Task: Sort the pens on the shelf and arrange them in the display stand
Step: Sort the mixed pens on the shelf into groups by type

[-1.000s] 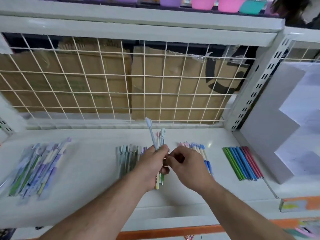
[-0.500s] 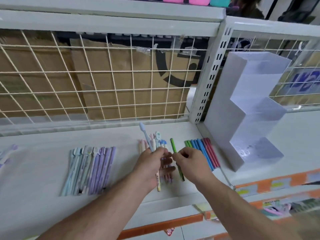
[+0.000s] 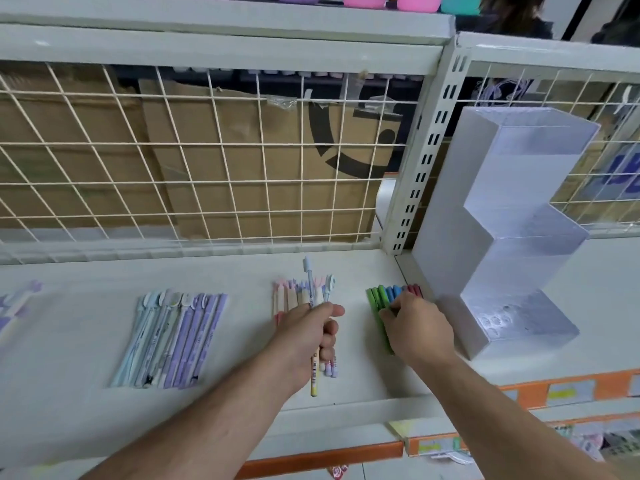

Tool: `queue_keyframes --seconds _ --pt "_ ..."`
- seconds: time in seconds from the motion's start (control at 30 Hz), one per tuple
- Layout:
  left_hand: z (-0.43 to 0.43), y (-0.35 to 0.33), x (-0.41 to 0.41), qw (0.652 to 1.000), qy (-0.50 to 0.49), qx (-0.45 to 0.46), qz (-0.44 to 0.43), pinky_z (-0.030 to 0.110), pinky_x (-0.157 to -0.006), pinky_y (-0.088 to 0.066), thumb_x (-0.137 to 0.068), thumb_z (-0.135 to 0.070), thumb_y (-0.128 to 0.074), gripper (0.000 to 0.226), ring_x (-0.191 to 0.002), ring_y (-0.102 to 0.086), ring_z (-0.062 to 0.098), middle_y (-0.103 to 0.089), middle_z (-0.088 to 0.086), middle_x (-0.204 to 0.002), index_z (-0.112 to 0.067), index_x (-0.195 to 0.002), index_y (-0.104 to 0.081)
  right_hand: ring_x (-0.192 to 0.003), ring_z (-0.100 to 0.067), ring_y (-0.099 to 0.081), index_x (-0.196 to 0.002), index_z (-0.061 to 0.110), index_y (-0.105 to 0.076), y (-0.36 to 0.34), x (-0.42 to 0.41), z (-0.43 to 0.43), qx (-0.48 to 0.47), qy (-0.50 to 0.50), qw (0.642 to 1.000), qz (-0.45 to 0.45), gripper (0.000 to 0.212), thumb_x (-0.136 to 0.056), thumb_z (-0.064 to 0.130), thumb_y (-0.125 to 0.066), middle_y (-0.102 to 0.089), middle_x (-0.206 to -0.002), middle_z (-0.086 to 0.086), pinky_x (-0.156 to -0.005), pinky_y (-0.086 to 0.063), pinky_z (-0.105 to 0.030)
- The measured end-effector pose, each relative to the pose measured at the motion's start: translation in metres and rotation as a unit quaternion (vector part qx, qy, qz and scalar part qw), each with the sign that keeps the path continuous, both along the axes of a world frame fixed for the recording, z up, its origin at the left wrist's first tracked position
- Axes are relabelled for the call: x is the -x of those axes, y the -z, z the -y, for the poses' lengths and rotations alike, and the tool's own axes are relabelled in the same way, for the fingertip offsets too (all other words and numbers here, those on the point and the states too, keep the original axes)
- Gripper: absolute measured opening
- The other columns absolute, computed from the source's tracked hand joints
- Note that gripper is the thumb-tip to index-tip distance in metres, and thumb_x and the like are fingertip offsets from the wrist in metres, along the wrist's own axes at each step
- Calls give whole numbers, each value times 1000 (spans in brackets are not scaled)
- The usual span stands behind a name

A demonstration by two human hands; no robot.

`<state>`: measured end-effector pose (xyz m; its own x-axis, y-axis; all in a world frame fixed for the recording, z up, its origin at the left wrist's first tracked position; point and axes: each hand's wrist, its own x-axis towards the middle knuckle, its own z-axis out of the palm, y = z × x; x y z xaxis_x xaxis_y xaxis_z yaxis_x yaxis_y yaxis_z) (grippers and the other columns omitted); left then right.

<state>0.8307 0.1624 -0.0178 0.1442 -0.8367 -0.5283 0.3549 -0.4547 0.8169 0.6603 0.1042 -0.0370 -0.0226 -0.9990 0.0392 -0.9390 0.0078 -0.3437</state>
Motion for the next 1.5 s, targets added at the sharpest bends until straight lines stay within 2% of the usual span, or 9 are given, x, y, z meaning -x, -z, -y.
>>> queue_keyframes --seconds 0.17,0.3,0.53,0.67,0.83,1.07,1.27,1.43,1.5 --pt "-5 -5 -8 1000 3 17 -12 23 -43 -30 -90 -8 -62 17 -46 -32 17 -43 4 -61 3 -103 -65 -69 -21 -57 -90 19 -63 0 -8 -3 17 -11 1000 -11 15 -95 30 -54 -60 -77 4 -51 -38 -27" --pt "-9 -5 -15 999 6 38 -29 23 -42 -33 -94 -2 -53 17 -49 -36 16 -47 6 -61 4 -105 -64 -54 -7 -46 -71 16 -57 -12 -30 -15 43 -44 989 136 22 -93 21 -57 -52 -59 7 -46 -31 -22" --pt "-24 -11 -36 996 31 60 -51 24 -45 -38 -102 -18 -52 21 -48 -43 17 -51 6 -62 -20 -115 -68 -45 -4 -41 -73 8 -68 -38 -72 -44 -109 -81 922 363 25 -92 24 -67 -50 -50 10 -45 -35 -16" --pt "-35 -13 -54 995 45 70 -63 23 -45 -35 -103 -19 -49 25 -46 -39 14 -52 3 -61 -24 -117 -69 -49 -14 -56 -82 -2 -72 -47 -99 -62 -185 -93 875 438 24 -95 15 -62 -65 -58 -9 -50 -43 -22" --pt "-52 -14 -90 993 59 80 -67 25 -48 -35 -104 -20 -45 27 -48 -40 16 -52 6 -64 -19 -117 -68 -47 -26 -56 -91 -11 -65 -54 -135 -76 -231 -110 818 515 16 -96 0 -56 -58 -63 -21 -43 -44 -20" --pt "-78 -8 -161 998 -20 58 31 31 -55 -50 -104 -29 -49 25 -56 -56 24 -64 9 -72 -9 -106 -63 -51 -15 -45 -80 7 -59 -45 -209 -90 -215 -95 835 497 15 -95 9 -57 -62 -68 -7 -45 -31 -23" --pt "-102 -1 -222 992 -63 31 108 20 -43 -18 -101 -17 -46 15 -42 -24 11 -35 -1 -57 -14 -87 -51 -45 -18 -45 -68 7 -57 -22 -266 -88 -189 -65 899 390 21 -89 9 -57 -56 -56 -7 -43 -32 -24" --pt "-118 -1 -259 991 -60 -2 115 23 -46 -13 -103 -39 -42 31 -45 -20 12 -30 -6 -53 -12 -93 -54 -43 -12 -50 -53 10 -56 -10 -306 -93 -164 -102 947 258 36 -88 17 -59 -59 -50 -3 -49 -40 -19" --pt "-121 -2 -270 994 -66 -16 87 22 -46 -12 -103 -42 -38 38 -45 -19 11 -30 -4 -54 -10 -96 -57 -49 -12 -55 -50 15 -53 -9 -315 -96 -163 -101 948 254 39 -89 18 -62 -58 -50 0 -62 -47 -20"
